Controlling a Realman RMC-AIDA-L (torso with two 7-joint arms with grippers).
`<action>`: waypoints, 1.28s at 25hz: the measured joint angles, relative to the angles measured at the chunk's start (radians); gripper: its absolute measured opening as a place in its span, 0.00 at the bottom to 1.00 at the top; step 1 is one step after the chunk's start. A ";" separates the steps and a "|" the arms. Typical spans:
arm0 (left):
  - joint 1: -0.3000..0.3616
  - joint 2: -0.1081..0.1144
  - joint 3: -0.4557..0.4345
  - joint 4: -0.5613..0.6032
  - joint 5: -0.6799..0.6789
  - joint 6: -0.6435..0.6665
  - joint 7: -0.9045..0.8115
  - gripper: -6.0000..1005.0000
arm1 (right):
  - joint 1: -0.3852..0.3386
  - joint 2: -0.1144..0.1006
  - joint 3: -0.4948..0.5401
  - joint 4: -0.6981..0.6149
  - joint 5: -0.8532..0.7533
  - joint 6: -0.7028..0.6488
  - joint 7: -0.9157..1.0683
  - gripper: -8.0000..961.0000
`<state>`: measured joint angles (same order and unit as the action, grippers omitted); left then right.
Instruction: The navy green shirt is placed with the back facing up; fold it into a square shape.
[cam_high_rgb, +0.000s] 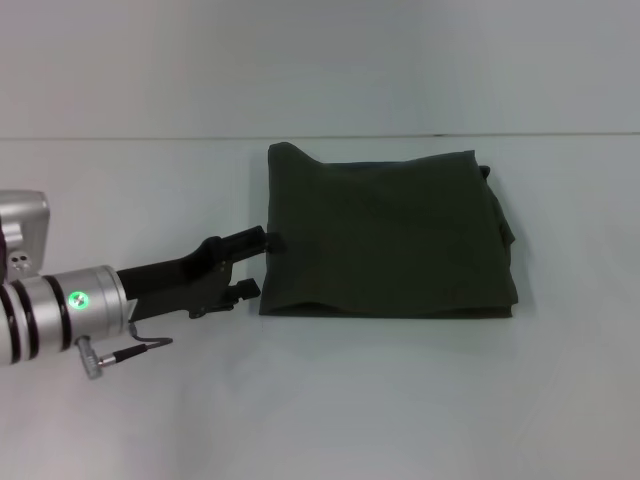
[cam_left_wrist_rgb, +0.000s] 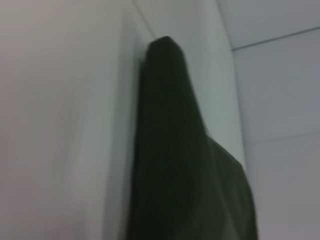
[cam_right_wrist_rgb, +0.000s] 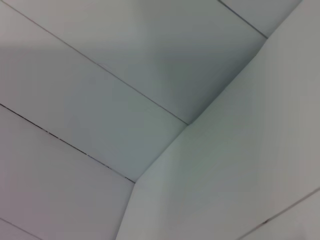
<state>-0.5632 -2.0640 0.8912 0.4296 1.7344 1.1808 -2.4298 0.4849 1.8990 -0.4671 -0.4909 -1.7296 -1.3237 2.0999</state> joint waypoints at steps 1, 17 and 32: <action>-0.006 -0.003 0.000 -0.011 0.001 -0.020 -0.001 0.80 | 0.004 0.002 -0.001 0.000 0.000 0.004 -0.003 0.76; 0.008 -0.026 -0.005 -0.067 0.002 -0.105 -0.068 0.78 | 0.023 0.014 0.009 0.005 0.011 0.008 -0.011 0.96; -0.022 -0.029 0.001 -0.098 0.003 -0.125 -0.068 0.76 | 0.017 0.015 0.030 0.006 0.014 0.007 -0.012 0.96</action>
<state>-0.5857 -2.0928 0.8925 0.3316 1.7369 1.0558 -2.4983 0.5015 1.9144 -0.4375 -0.4845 -1.7158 -1.3163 2.0877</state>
